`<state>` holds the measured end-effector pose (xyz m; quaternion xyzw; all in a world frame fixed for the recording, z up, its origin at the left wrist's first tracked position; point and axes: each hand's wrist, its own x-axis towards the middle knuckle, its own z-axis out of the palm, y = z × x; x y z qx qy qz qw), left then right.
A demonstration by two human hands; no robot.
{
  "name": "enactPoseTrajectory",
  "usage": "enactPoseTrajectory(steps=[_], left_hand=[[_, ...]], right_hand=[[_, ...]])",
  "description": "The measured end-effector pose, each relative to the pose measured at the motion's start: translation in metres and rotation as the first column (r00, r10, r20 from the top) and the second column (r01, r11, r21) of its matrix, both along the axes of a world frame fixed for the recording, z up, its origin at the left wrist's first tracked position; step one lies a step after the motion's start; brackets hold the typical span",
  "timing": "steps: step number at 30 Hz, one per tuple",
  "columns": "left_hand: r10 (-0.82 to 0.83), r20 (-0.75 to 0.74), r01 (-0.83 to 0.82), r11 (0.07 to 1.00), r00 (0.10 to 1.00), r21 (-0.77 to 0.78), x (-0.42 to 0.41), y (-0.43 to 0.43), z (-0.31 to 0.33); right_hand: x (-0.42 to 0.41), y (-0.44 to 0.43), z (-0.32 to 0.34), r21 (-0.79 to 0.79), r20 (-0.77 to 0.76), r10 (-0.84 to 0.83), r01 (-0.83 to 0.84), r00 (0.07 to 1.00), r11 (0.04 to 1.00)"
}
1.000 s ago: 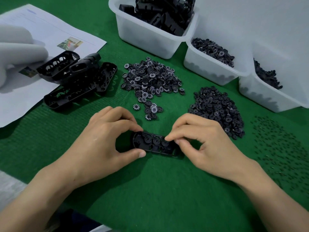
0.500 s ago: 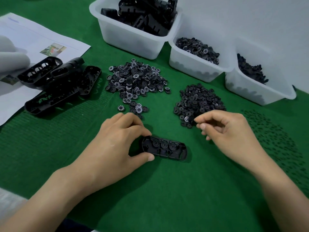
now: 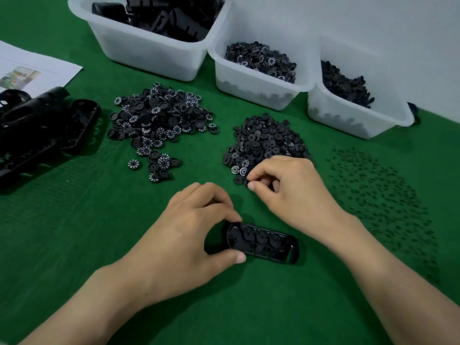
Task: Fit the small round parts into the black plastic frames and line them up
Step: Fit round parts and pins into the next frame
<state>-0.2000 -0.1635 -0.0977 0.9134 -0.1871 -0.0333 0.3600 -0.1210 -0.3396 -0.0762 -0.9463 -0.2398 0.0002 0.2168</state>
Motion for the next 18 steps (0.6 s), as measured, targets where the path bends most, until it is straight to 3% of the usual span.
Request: enactPoseTrajectory(steps=[11,18], left_hand=[[0.068,0.025,-0.068,0.998,0.997,0.008,0.001,0.008,-0.001],[0.076,0.025,-0.076,0.997,0.997,0.005,0.001,0.008,-0.001]], right_hand=[[-0.008,-0.009,0.005,0.066,-0.153,0.032,-0.022,0.988,0.998],[-0.008,-0.008,0.003,0.006,-0.114,0.053,-0.053,0.992,0.999]])
